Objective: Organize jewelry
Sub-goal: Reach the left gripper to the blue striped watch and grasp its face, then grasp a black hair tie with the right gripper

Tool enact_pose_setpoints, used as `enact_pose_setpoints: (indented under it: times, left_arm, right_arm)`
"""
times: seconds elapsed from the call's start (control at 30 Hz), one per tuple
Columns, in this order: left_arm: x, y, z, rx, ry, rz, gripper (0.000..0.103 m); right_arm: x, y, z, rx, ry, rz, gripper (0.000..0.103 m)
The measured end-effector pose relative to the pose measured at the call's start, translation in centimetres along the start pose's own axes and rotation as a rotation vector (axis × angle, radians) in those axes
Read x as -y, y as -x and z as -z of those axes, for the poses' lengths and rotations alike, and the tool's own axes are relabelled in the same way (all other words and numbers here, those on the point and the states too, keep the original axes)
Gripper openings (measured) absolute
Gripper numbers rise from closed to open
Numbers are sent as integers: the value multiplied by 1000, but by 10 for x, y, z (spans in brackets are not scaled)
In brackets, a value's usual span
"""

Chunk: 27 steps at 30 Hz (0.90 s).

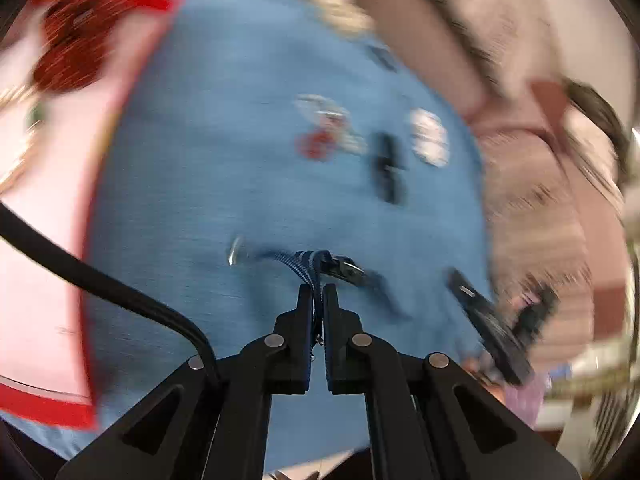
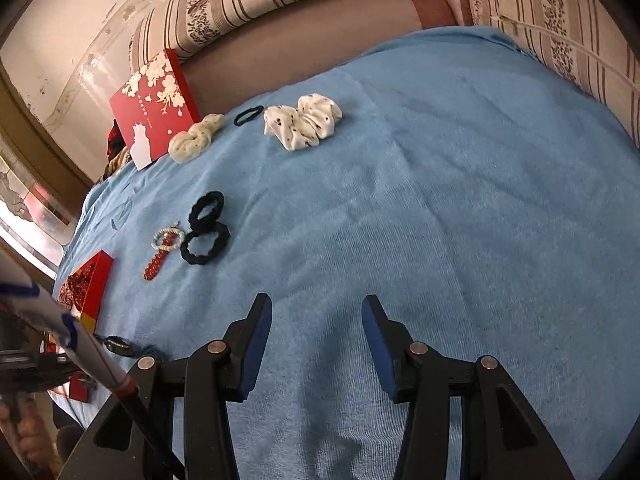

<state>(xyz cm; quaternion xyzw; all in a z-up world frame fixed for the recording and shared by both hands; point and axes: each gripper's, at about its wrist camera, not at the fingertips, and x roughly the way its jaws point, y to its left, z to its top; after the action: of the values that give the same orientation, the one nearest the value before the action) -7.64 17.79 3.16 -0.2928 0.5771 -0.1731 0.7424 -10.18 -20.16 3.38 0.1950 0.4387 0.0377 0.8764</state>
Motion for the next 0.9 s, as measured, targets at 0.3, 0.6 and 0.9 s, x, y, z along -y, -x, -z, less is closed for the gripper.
enact_pose_setpoints:
  times: [0.3, 0.6, 0.9]
  left_arm:
    - [28, 36, -8, 115, -169, -81, 34]
    - [81, 27, -7, 140, -583, -233, 50]
    - [86, -48, -12, -12, -814, -282, 51]
  right_arm:
    - [0, -14, 3, -13, 32, 16, 51]
    - [-9, -21, -2, -35, 59, -45, 51]
    - [-61, -47, -42, -80, 121, -158, 56]
